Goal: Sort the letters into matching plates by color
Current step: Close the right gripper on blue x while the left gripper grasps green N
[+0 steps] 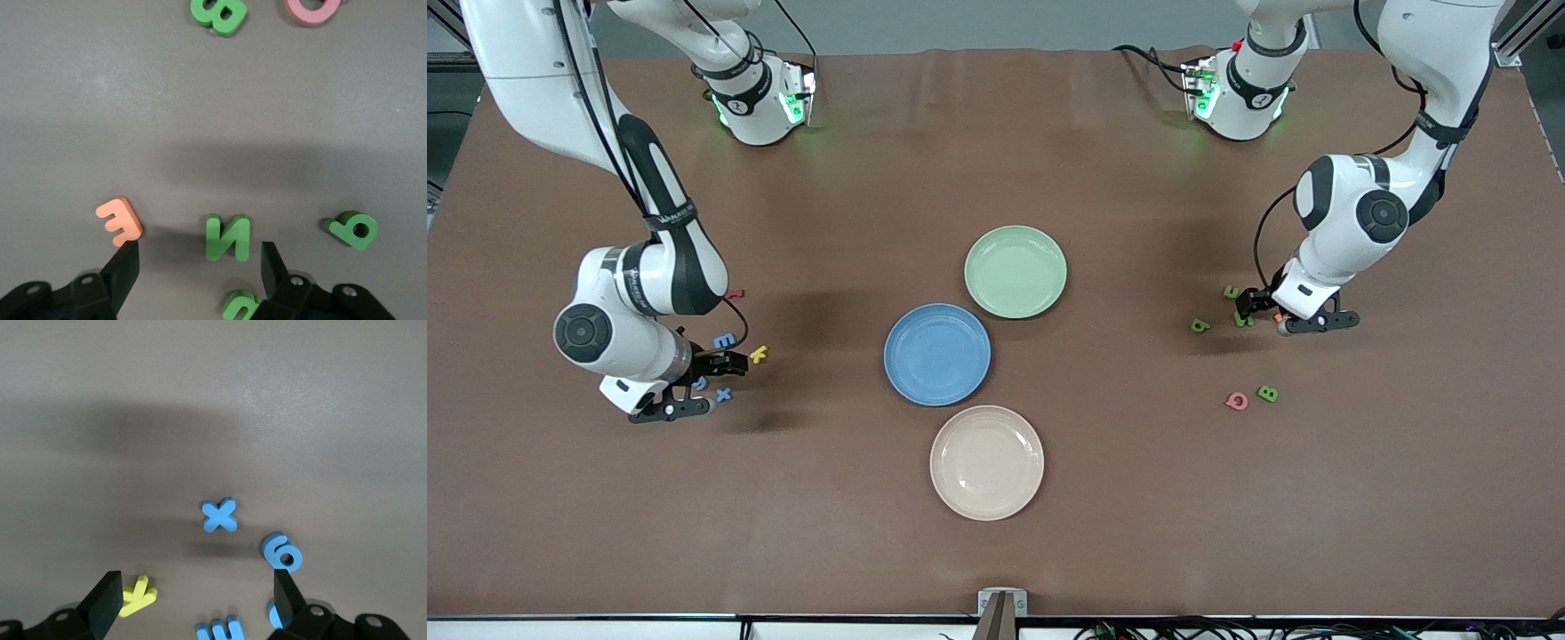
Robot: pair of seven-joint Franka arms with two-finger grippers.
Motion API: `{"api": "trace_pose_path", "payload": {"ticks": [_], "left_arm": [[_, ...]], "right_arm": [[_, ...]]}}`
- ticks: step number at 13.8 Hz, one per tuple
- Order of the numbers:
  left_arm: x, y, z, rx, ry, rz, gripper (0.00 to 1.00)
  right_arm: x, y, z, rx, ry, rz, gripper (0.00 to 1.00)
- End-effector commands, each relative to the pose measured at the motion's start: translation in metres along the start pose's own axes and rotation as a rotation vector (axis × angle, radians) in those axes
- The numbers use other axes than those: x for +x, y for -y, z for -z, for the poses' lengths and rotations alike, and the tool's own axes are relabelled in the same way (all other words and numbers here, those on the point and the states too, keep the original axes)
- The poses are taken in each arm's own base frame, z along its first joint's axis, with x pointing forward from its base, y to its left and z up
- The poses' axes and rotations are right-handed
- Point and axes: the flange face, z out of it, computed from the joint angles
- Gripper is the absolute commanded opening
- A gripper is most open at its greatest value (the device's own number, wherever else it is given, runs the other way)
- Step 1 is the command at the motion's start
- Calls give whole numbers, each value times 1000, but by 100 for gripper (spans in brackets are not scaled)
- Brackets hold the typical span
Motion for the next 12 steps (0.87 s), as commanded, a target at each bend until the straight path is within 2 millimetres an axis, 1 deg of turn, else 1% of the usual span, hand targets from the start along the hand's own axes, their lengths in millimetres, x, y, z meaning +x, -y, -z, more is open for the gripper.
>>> {"api": "trace_pose_path", "payload": {"ticks": [1,2,3,5,8,10,11,12], "left_arm": [[9,-3,-8,0,-2,-24,76],[10,-4,-10,-2,1,-23,74],[11,-5,-12,-3,3,-26,72],[10,-6,-15,-3,9,-27,69],[10,-9,-18,-5,14,-31,67],[10,-9,-23,-6,22,-32,63],[10,-9,-26,-6,28,-33,62],[11,-10,-28,-7,28,-32,60]], "right_arm": [[18,-13,-5,15,-12,28,100],[21,-26,-17,19,-4,61,100],[25,-30,-22,32,-6,77,100],[29,-29,-21,88,-22,34,99],[30,-20,-27,89,-16,45,99],[31,-13,-31,85,-17,59,99],[32,-13,-30,80,-23,62,96],[32,-12,-34,76,-21,68,93]]}}
